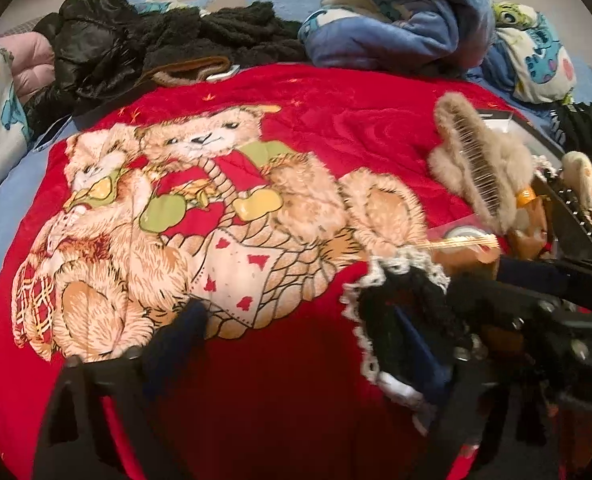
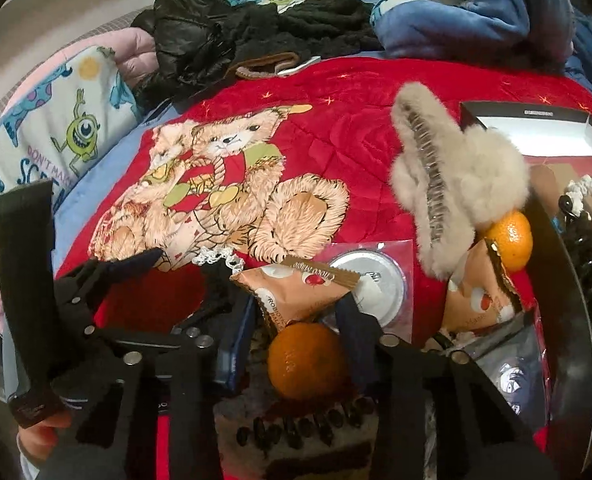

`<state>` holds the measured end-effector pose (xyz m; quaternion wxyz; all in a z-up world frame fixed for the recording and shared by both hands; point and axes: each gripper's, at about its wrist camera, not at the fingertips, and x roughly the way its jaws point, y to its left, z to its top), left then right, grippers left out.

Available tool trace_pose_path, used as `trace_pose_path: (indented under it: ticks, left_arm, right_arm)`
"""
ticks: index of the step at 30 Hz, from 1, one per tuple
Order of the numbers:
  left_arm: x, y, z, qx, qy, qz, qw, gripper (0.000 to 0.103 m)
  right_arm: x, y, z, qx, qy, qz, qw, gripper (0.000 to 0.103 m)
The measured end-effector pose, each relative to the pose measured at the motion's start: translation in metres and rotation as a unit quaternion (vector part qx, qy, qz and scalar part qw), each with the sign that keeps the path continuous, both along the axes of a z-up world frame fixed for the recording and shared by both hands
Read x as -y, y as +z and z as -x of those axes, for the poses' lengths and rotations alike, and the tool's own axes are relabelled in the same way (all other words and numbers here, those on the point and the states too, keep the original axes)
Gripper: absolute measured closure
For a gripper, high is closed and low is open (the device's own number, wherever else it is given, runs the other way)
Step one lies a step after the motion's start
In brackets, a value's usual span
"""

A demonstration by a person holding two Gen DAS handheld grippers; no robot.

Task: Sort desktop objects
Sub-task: 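Grasp the black lace scrunchie with the left gripper while the right grasps a chocolate wafer packet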

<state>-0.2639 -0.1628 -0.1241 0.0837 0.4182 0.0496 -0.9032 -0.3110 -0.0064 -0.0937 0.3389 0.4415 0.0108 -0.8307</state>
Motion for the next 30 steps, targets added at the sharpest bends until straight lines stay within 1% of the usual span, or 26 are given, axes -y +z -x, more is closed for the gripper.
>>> trace_pose_path:
  ticks: [1, 2, 3, 4, 6, 7, 11, 22, 28, 30]
  left_arm:
    - [-0.001, 0.001, -0.001, -0.005, -0.004, 0.001, 1.0000, 0.026]
    - [-0.002, 0.003, -0.002, -0.011, -0.009, -0.001, 0.9999, 0.042]
    - [-0.004, 0.005, -0.004, -0.016, -0.017, -0.007, 0.9997, 0.061]
    - [-0.005, 0.006, -0.004, -0.021, -0.022, -0.011, 0.9995, 0.070]
    - [-0.008, 0.009, -0.007, -0.024, -0.015, 0.001, 0.9996, 0.083]
    - [-0.007, 0.010, -0.007, -0.027, -0.011, 0.003, 0.9996, 0.086]
    - [-0.001, 0.013, -0.009, -0.037, -0.007, -0.013, 0.9992, 0.090]
    - [-0.002, 0.020, -0.015, -0.052, -0.005, -0.009, 0.9986, 0.091]
    - [-0.005, 0.026, -0.021, -0.064, -0.001, 0.005, 0.9980, 0.091]
    - [-0.005, 0.028, -0.023, -0.068, 0.000, 0.001, 0.9977, 0.091]
  right_arm:
    - [-0.001, 0.001, 0.000, 0.000, -0.001, 0.003, 1.000, 0.071]
    - [-0.002, 0.001, 0.000, 0.001, -0.001, 0.007, 1.000, 0.072]
    - [-0.003, 0.002, 0.000, 0.002, -0.001, 0.011, 1.000, 0.073]
    - [-0.004, 0.003, 0.000, 0.001, -0.001, 0.015, 1.000, 0.074]
    - [-0.002, 0.004, 0.001, 0.001, 0.000, 0.022, 1.000, 0.076]
    - [-0.003, 0.005, 0.000, 0.000, 0.001, 0.026, 1.000, 0.076]
    - [-0.003, 0.009, -0.002, -0.008, 0.003, 0.032, 0.999, 0.076]
    - [-0.004, 0.015, -0.005, -0.016, 0.012, 0.047, 0.999, 0.076]
    - [-0.003, 0.022, -0.011, -0.039, 0.016, 0.037, 0.998, 0.076]
    - [-0.004, 0.024, -0.011, -0.043, 0.017, 0.038, 0.998, 0.076]
